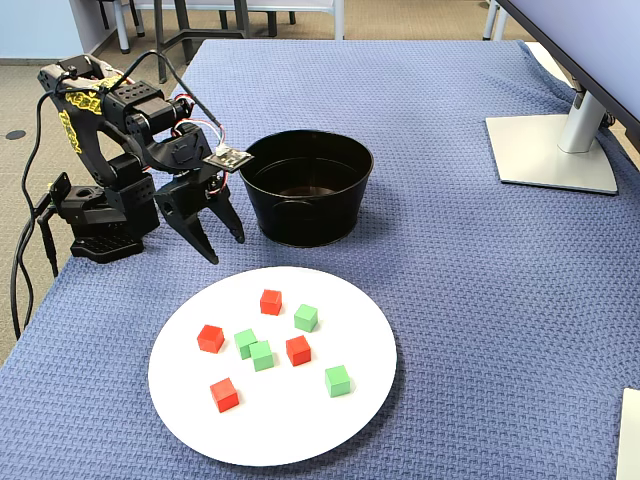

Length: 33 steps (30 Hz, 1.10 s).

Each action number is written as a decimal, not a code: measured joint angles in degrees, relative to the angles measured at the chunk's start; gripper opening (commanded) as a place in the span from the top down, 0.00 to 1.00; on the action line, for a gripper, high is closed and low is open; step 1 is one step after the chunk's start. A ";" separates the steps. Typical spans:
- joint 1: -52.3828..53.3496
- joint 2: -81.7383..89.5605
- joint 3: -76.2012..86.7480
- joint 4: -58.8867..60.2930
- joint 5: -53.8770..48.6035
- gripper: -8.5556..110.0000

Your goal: Pick up the green cubes from the white plate and place them in the black recipient

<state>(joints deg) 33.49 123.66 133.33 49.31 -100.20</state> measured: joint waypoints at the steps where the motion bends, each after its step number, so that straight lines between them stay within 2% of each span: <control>1: 0.26 -1.05 -0.97 0.00 -0.18 0.75; 6: 1.05 -6.42 -5.19 0.09 4.83 0.73; 13: 2.55 -14.50 -17.58 8.88 24.79 0.72; 15: 3.78 -15.82 -19.78 11.95 25.05 0.71; 22: 10.55 -24.26 -26.72 10.02 25.14 0.71; 33: 11.69 -41.75 -38.06 7.56 21.62 0.71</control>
<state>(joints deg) 45.18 81.91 95.27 56.87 -78.57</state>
